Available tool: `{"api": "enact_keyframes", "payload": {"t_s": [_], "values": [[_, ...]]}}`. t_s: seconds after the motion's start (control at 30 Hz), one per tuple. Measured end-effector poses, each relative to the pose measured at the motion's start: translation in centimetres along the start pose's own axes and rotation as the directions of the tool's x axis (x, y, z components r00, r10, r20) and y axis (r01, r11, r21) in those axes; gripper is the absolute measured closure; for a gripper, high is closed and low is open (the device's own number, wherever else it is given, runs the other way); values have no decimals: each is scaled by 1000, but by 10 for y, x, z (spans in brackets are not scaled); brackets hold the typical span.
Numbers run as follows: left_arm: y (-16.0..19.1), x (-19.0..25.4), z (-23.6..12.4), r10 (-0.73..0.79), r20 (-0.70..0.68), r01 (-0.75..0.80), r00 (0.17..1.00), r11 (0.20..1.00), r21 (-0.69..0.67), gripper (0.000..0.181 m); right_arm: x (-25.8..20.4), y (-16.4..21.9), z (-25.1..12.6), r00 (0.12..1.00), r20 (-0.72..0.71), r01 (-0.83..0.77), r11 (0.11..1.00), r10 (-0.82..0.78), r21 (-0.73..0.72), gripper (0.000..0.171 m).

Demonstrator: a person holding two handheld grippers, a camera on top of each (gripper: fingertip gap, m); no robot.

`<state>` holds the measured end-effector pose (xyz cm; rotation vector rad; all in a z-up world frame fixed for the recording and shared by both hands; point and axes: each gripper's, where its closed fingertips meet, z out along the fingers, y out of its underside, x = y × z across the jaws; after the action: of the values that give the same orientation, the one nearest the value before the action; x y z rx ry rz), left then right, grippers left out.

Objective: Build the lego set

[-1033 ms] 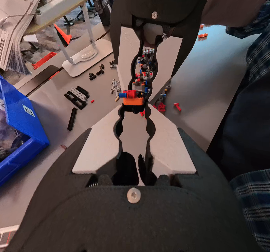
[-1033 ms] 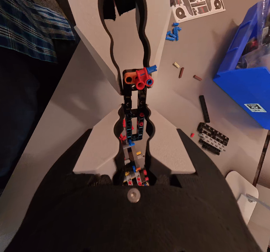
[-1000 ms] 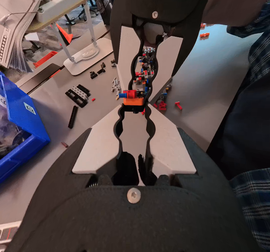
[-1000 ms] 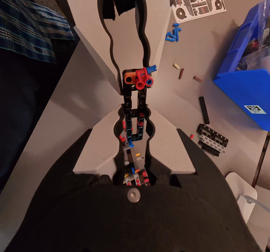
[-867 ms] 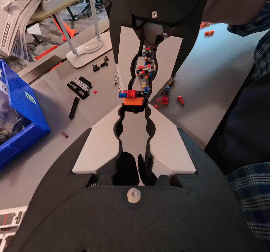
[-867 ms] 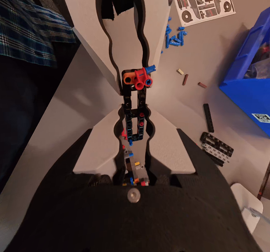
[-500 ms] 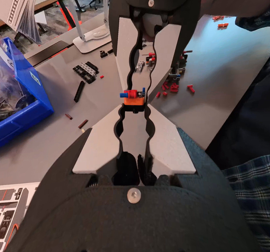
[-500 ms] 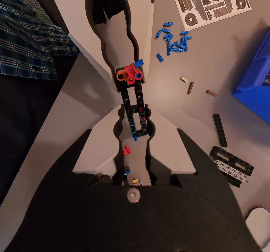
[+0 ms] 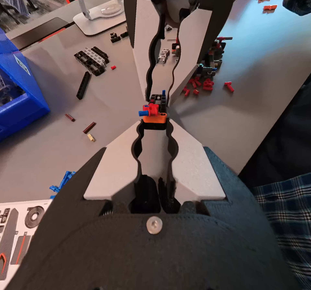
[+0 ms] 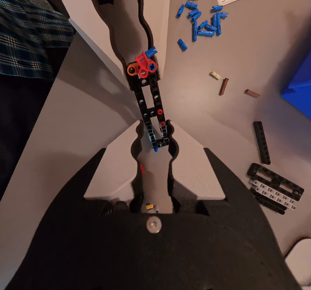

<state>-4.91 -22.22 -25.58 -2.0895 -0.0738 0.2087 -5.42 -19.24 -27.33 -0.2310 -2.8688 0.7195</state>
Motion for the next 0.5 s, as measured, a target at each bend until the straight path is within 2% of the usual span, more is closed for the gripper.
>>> {"api": "enact_keyframes", "payload": {"t_s": [0.27, 0.5], "values": [[29, -2, 9, -3, -7, 2, 1000, 987, -159, 154, 1, 6, 8, 1000, 8, 11, 999, -11, -39, 151], [38, -1, 9, -3, -26, -3, 1000, 974, -225, 149, 1, 8, 9, 1000, 26, -6, 1000, 7, -30, 151]]}}
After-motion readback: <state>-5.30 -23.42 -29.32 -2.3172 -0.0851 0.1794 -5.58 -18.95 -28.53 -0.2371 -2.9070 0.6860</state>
